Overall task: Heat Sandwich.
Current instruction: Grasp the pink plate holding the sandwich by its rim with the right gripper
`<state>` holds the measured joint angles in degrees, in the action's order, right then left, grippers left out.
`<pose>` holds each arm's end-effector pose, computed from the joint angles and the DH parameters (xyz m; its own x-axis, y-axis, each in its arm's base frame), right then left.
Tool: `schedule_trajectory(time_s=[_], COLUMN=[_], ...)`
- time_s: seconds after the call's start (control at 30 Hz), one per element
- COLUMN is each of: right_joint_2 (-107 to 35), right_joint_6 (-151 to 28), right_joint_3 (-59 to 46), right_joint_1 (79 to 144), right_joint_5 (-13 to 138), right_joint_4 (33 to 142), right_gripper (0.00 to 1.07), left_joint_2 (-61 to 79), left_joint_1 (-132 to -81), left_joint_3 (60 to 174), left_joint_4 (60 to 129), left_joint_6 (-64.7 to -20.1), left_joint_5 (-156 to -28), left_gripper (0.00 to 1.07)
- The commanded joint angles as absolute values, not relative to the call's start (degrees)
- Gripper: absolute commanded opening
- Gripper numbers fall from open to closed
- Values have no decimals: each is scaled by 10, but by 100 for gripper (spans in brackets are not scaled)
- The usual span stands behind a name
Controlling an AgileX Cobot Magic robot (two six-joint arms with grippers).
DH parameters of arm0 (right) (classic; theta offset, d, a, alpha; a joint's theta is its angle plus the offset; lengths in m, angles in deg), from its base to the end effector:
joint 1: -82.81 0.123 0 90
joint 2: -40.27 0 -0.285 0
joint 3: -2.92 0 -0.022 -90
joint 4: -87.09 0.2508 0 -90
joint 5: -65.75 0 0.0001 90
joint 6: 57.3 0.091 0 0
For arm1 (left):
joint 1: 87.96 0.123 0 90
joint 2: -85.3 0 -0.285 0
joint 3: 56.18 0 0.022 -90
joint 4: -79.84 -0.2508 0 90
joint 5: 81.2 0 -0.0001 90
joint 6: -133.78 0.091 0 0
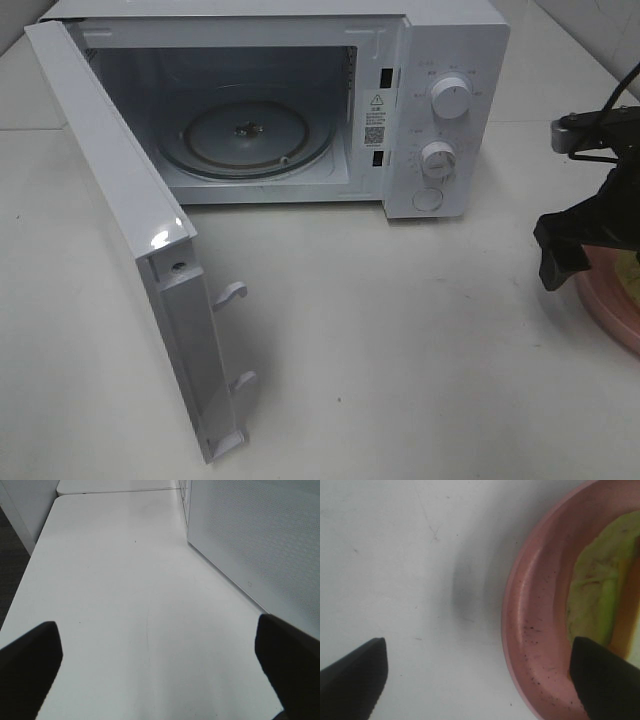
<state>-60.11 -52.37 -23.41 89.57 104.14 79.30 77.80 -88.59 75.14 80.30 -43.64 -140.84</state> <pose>0.2881 0.0264 0.1835 -0.9563 -0.1342 -0.2597 -0.1153 0.9895 -0.0867 -0.0046 -0.0006 0.2783 -0.4344 0.0457 -0.8995 0.0351 0.9988 0.0339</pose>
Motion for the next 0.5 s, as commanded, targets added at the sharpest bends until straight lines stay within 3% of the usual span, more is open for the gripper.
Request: schedule_trajectory(time_s=[0.03, 0.5], right_joint_2=[-630, -696], right_joint_6=[-521, -517], right_joint_3=[-221, -220], right_joint_1=[894, 867], right_joint_5=[1041, 1017], right_joint_4=[775, 773], right_gripper=[93, 90], left_joint_2=[794, 794], left_joint_1=[-884, -884], left_joint_3=[750, 750], left_joint_4=[804, 803], left_joint_6=[-438, -438], left_joint_5=[-1406, -1406], left_gripper=[104, 104])
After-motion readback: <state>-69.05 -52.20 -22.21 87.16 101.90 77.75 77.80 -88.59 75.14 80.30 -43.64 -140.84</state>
